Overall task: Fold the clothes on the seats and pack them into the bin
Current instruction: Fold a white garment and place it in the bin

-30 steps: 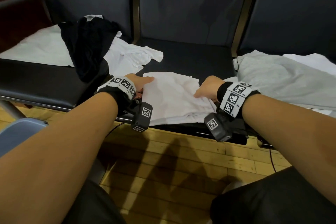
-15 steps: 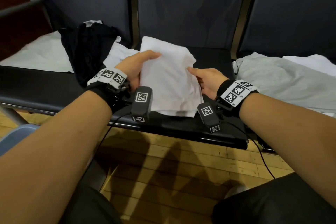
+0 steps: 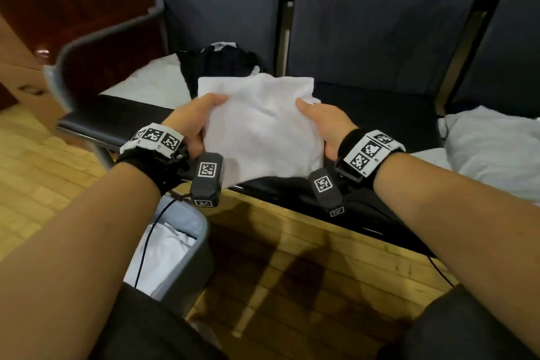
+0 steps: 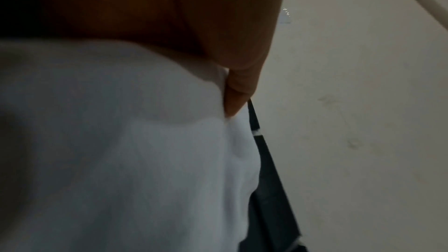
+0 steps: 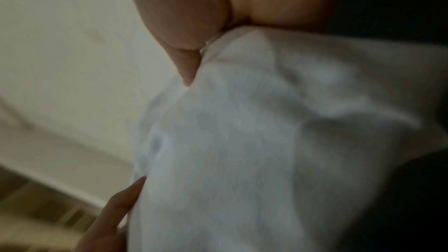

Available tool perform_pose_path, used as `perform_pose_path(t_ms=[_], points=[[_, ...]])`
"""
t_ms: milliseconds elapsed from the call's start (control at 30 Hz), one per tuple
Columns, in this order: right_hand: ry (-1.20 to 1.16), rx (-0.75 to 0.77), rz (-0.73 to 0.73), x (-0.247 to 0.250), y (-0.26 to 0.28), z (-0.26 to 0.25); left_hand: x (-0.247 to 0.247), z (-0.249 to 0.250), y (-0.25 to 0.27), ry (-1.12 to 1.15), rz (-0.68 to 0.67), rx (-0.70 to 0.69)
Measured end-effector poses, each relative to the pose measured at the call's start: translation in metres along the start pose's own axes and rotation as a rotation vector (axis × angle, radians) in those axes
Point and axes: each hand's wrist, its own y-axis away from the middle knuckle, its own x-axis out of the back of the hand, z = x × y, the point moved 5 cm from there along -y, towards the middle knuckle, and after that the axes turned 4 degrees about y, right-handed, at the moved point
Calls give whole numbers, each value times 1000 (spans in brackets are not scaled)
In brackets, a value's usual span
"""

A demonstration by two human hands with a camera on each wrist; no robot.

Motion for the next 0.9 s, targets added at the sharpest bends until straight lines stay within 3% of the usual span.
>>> perform_pose_path(t_ms=[133,333,500,633,700,900], points=[[258,100,-58,-78,-13,-2,79,4,11,-56,186,-6],[457,126,-250,-213,-32,32,208,1,38,-105,418,-27],[678,87,-476,-316,-33,87,335,-81,53,-73,578,167],[795,37,-661,-379,-29,149,405,-151,71,-13,666,303],[946,-16,-726,-400,-28,185,423,-177,82,49,707,344],[1111,-181,-860,-441,-22,300,455,-247,101,152,718,421]])
